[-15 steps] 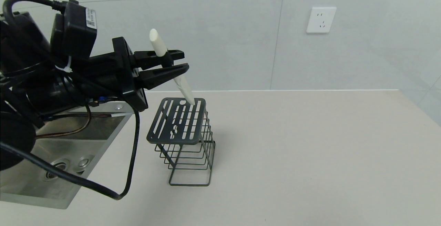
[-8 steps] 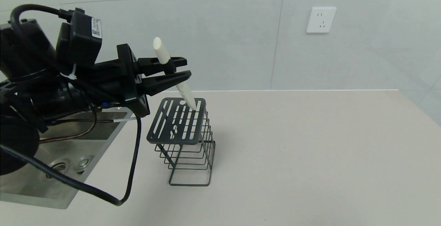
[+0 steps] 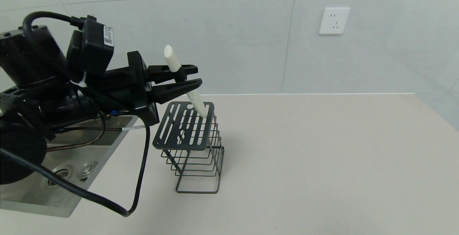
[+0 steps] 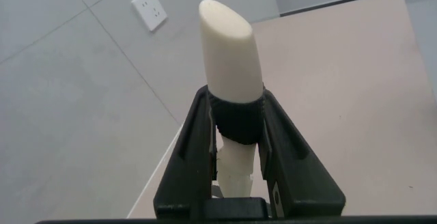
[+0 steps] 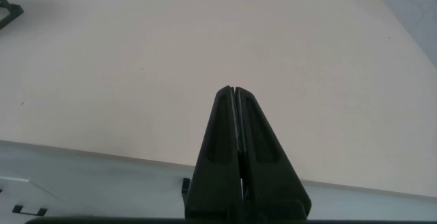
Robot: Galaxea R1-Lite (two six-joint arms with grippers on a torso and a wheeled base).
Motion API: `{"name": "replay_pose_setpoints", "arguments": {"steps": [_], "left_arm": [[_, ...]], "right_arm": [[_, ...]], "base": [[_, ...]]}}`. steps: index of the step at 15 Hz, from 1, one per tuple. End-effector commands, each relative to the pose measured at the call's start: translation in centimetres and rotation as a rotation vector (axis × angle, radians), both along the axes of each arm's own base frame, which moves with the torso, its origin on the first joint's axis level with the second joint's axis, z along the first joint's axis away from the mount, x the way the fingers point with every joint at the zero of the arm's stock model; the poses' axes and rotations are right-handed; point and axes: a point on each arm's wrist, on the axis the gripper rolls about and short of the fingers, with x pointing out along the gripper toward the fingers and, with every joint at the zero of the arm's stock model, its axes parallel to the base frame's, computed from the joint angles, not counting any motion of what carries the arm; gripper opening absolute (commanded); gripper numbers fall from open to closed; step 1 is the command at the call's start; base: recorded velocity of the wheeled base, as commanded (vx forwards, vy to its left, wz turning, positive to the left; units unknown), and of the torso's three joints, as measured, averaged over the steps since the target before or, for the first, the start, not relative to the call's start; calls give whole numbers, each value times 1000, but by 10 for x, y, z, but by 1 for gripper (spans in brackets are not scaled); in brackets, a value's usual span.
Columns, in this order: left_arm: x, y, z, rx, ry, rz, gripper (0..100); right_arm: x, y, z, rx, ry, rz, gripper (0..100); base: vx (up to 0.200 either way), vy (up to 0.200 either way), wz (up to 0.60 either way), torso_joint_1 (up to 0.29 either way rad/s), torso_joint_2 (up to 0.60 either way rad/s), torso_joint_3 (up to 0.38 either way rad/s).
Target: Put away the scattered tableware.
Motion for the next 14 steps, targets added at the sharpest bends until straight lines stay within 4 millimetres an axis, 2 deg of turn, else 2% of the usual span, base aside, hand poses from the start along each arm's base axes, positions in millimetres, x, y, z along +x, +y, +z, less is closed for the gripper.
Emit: {"name": "replay_pose_setpoints", "arguments": {"steps": [1,14], "left_arm": [[3,0,-5,4,15,2,0],[21,-5,-29,26,89,3,0]], "right_arm": [[0,0,0,0,3,0,0],[0,0,0,-2,5,0,0]], "base": [[0,0,0,0,0,0],[0,0,0,0,0,0]]}}
